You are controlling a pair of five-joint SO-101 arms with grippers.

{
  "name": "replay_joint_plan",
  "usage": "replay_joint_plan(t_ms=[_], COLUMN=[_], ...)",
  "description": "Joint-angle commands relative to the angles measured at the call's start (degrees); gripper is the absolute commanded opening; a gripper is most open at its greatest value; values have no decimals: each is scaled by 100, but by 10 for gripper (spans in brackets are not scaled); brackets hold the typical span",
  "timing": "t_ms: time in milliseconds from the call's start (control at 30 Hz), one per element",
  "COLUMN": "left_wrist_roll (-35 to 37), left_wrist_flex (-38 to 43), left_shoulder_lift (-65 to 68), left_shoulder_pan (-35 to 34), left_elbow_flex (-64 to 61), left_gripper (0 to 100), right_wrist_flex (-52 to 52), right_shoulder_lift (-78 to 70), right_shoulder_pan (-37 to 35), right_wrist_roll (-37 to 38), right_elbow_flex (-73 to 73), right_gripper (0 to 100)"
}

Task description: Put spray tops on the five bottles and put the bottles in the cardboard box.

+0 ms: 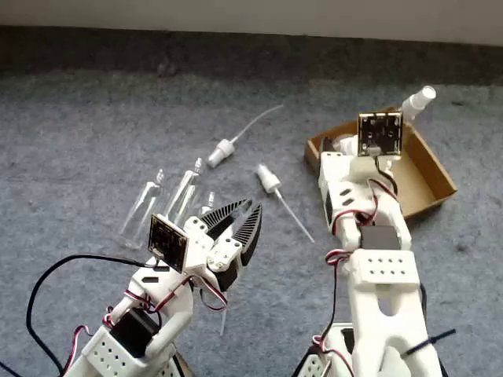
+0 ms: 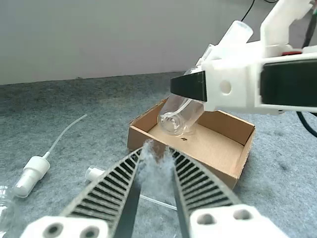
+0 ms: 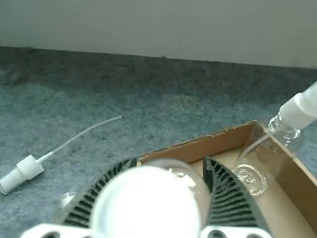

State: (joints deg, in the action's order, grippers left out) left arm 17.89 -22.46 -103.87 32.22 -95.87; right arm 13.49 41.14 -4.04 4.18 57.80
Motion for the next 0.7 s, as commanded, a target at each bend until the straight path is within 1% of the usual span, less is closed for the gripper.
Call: replay_joint_plan(t_ms=[0, 300, 467, 667], left_wrist_roll=[-35, -35, -35, -44], left_wrist_flex=[105, 105, 105, 105], left_shoulder_lift=[-57, -40, -31, -31], left_shoulder_pan=[-66, -66, -66, -66], left_elbow_flex=[-119, -119, -119, -119], left_gripper=[27, 27, 27, 27], right_wrist_flex=[-725, -778, -769, -48], right_shoulder_lift=[-523, -2299, -3029, -3591], right_shoulder_pan=[171, 505, 576, 576], right_wrist_roll=[70, 70, 62, 26], right_elbow_flex=[-409, -1833, -2308, -3037], right_gripper=[113, 113, 113, 115])
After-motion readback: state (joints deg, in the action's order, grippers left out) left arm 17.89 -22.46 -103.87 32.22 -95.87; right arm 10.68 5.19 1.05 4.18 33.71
